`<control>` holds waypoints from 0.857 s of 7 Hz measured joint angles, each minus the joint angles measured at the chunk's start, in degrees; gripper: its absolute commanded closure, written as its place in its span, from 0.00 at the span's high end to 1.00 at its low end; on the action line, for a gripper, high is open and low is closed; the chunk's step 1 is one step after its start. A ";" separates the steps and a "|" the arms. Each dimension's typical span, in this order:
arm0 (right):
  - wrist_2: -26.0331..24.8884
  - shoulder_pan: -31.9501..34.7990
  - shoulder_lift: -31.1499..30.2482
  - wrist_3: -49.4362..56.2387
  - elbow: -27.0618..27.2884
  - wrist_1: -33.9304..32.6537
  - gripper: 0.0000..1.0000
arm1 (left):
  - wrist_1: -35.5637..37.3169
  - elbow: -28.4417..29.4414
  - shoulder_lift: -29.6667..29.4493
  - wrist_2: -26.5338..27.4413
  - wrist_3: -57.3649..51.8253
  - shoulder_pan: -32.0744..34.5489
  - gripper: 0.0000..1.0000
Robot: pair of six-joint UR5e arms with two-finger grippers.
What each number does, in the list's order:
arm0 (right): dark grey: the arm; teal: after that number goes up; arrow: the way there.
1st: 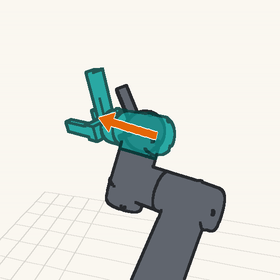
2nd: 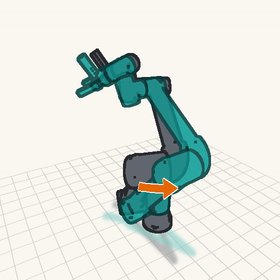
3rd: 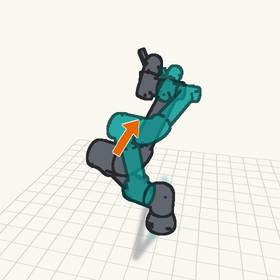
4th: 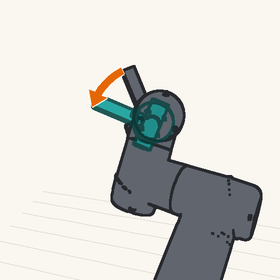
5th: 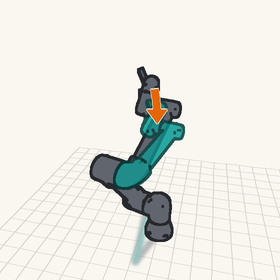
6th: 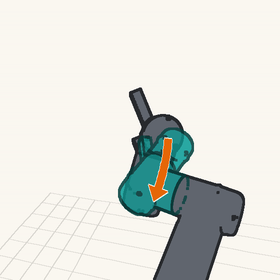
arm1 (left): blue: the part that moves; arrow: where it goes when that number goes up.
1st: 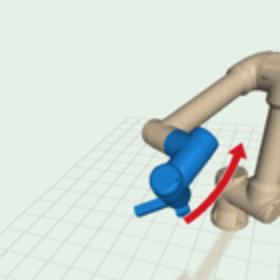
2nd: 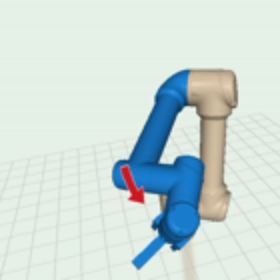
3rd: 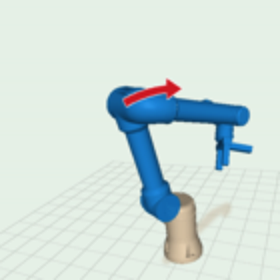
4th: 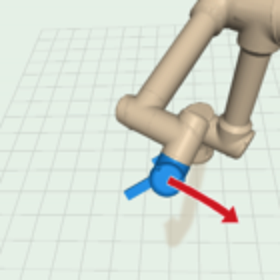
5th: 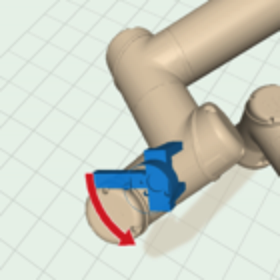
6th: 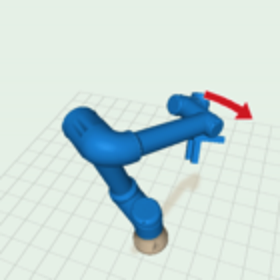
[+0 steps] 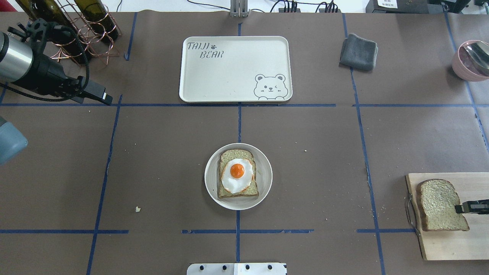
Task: Make sandwich and place on tray
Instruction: 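Grasp the bread slice edge with the right gripper and lift it, then carry the bread slice with the right gripper and lay it on the egg toast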
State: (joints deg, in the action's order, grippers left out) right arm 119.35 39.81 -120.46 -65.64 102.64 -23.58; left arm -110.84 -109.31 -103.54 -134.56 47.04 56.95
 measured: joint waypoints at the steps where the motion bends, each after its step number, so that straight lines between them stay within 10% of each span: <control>1: 0.00 0.00 0.15 -0.03 0.93 0.00 0.00 | -0.01 -0.05 0.00 0.00 0.04 0.00 1.00; 6: 2.20 0.84 5.69 -7.00 10.03 -0.27 0.00 | -0.34 0.84 -3.16 -0.30 -0.17 -0.15 1.00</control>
State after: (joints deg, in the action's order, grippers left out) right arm 121.55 40.66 -114.77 -72.64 112.67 -23.86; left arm -111.18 -108.47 -106.70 -134.86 46.88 56.80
